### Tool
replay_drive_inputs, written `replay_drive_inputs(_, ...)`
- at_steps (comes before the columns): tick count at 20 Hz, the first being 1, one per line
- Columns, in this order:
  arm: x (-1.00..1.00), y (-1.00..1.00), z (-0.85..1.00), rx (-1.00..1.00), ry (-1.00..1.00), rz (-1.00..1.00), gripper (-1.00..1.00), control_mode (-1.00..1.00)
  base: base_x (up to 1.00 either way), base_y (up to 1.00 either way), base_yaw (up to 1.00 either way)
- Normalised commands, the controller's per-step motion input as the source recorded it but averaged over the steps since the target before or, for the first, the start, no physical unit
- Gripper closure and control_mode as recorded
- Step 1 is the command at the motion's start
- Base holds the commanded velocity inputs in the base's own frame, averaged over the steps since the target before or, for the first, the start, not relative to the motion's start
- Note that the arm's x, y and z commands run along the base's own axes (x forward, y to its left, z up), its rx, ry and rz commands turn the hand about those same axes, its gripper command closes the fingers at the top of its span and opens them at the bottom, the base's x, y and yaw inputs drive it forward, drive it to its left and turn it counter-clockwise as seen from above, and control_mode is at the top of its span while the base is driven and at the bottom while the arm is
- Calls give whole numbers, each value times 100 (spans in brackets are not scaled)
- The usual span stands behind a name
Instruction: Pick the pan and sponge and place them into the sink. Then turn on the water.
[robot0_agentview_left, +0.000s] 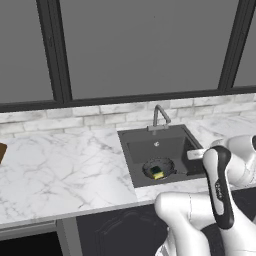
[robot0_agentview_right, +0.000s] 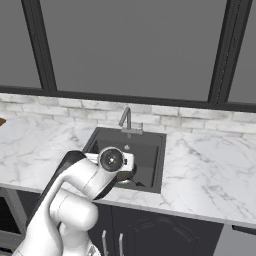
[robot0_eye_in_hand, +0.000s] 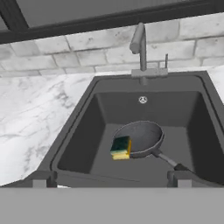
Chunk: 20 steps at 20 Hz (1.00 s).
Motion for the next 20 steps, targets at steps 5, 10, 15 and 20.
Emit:
replay_drive_inputs(5, -7, -16, 0, -9, -19, 14, -100, -100, 0, 0, 0)
replay_drive_inputs(10, -7, -13, 0, -8, -19, 8, -100, -100, 0, 0, 0)
replay_drive_inputs(15, -5, -14, -9, -6, -20, 3, -100, -100, 0, 0, 0)
replay_drive_inputs(20, -2, -6, -5, -4, -19, 0, -100, -100, 0, 0, 0)
